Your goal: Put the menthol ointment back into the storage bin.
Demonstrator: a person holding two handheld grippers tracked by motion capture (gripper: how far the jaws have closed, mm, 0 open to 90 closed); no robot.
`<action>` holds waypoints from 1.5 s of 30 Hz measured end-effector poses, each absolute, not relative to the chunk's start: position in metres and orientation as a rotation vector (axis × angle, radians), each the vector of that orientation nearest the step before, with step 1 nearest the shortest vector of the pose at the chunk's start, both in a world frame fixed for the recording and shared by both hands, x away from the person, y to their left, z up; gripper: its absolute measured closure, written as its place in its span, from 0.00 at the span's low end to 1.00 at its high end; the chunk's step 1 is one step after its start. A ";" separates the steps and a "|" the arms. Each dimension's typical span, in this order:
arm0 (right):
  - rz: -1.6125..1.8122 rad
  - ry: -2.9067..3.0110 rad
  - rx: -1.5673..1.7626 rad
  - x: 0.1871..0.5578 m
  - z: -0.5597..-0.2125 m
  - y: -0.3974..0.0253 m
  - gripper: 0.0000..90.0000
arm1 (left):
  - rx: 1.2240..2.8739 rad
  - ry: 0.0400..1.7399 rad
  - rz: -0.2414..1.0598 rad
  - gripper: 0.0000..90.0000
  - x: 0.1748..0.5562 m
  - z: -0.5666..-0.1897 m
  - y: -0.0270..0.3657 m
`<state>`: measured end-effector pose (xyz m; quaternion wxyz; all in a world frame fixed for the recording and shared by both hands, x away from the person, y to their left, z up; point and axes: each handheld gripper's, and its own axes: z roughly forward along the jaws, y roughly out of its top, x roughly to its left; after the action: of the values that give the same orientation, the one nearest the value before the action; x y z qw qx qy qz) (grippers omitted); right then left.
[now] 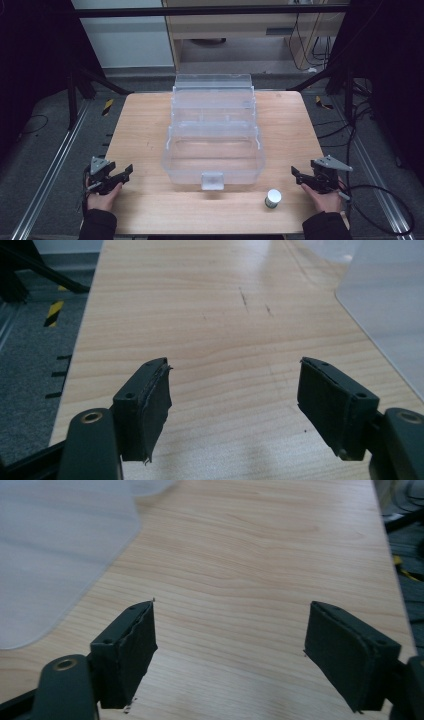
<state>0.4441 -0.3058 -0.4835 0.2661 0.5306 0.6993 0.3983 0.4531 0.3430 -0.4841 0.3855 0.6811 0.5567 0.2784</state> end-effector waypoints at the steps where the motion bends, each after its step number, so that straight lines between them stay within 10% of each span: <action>1: 1.075 1.888 1.433 0.444 -0.483 -0.306 0.24 | 1.735 1.418 0.709 0.32 0.453 -0.484 0.343; 45: 0.907 2.521 0.824 0.443 -0.373 -0.243 0.29 | 1.796 1.408 0.708 0.33 0.457 -0.487 0.335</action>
<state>0.4426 -0.2430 -0.3727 0.1683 0.2898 0.8865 0.3191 0.4565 0.3347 -0.4868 0.3674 0.6993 0.5479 0.2755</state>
